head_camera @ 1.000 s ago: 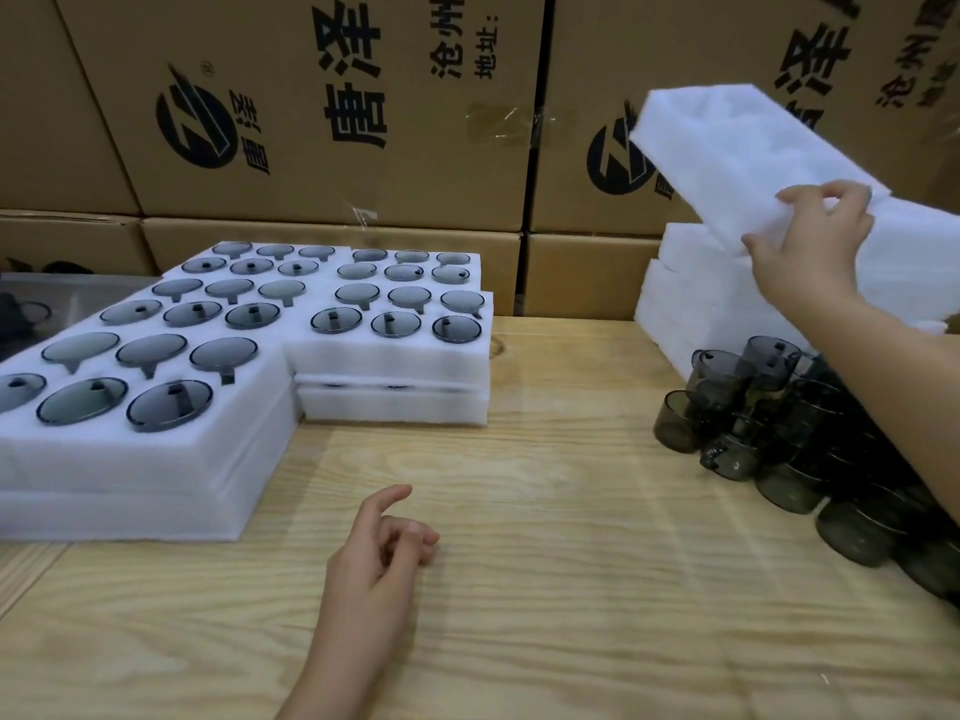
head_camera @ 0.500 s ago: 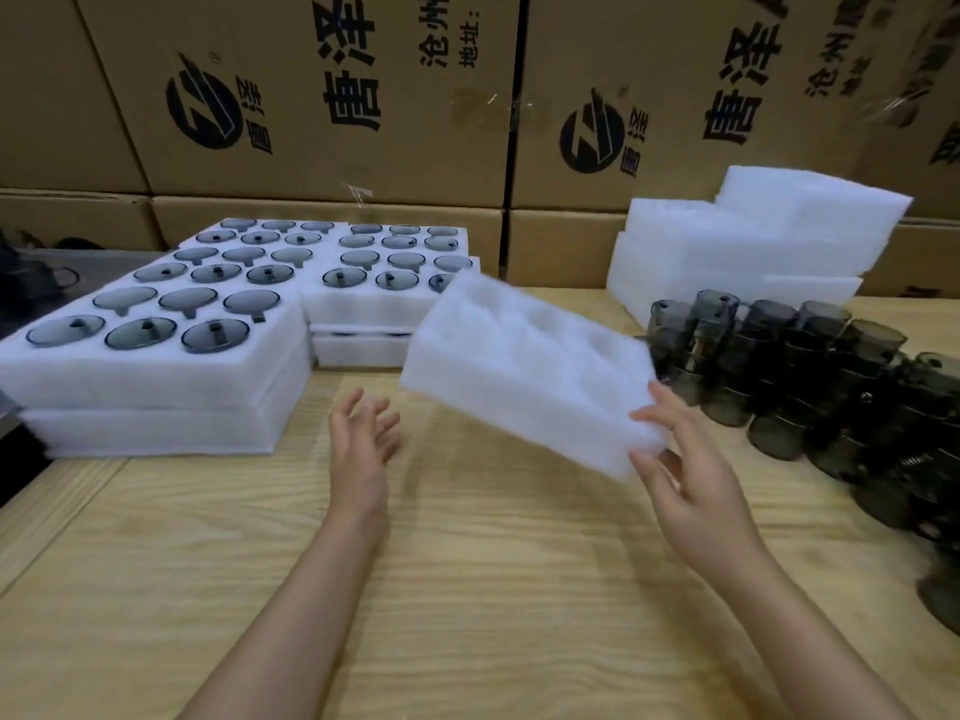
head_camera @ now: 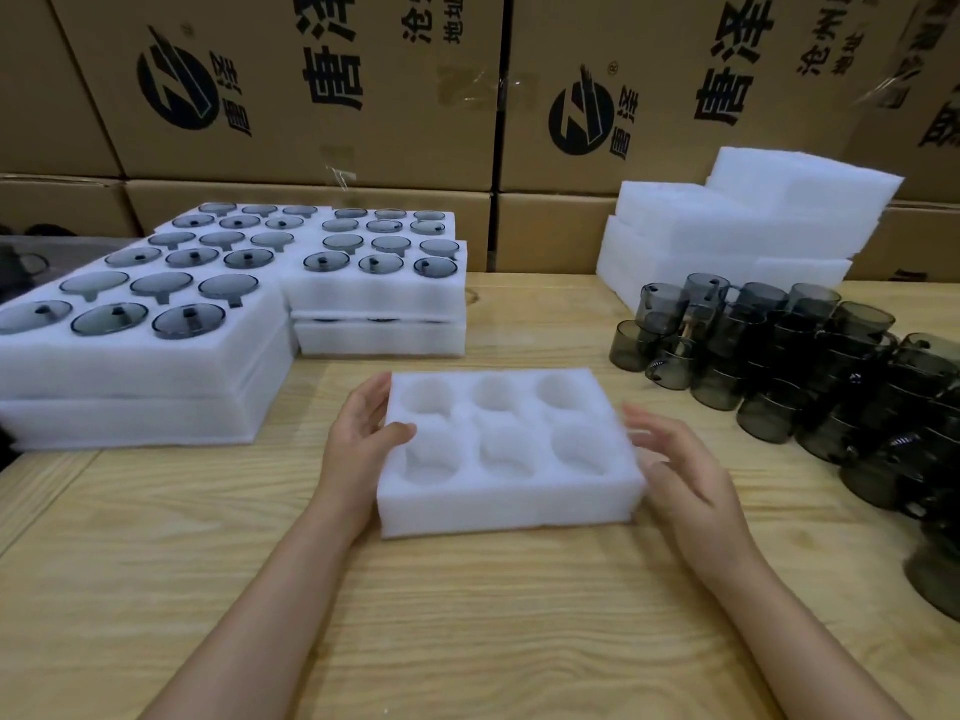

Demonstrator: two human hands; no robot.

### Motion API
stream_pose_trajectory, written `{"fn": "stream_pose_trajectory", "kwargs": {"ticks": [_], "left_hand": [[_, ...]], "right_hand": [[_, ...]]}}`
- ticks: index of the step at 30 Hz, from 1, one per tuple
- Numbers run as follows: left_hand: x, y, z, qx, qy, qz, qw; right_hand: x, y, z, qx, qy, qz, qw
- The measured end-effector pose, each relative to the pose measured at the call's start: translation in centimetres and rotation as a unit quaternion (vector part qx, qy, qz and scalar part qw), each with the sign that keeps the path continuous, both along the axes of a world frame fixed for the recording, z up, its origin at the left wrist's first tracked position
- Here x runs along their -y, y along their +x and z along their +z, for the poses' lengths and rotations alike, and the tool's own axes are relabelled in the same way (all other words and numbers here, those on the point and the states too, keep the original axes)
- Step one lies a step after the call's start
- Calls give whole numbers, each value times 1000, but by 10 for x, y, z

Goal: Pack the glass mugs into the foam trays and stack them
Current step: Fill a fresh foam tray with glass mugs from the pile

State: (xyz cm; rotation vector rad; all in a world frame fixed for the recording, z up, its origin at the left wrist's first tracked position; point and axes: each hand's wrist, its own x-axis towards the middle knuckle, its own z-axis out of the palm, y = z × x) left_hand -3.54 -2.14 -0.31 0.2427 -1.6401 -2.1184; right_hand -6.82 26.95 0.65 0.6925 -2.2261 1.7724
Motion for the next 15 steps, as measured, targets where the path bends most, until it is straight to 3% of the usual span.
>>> {"fn": "stream_pose_trajectory", "kwargs": {"ticks": [2,6,15], "left_hand": [[-1,0,2,-2,0,3,1000],[-4,2,4,-10,-3,0,1000],[-2,0,1,-14,-6,-6,1000]], "right_hand": [[-2,-14,3,-44,6,-117,992],[-23,-68,27,-65,152,-276,947],[-51,-154,70,59,424,-319,846]]}}
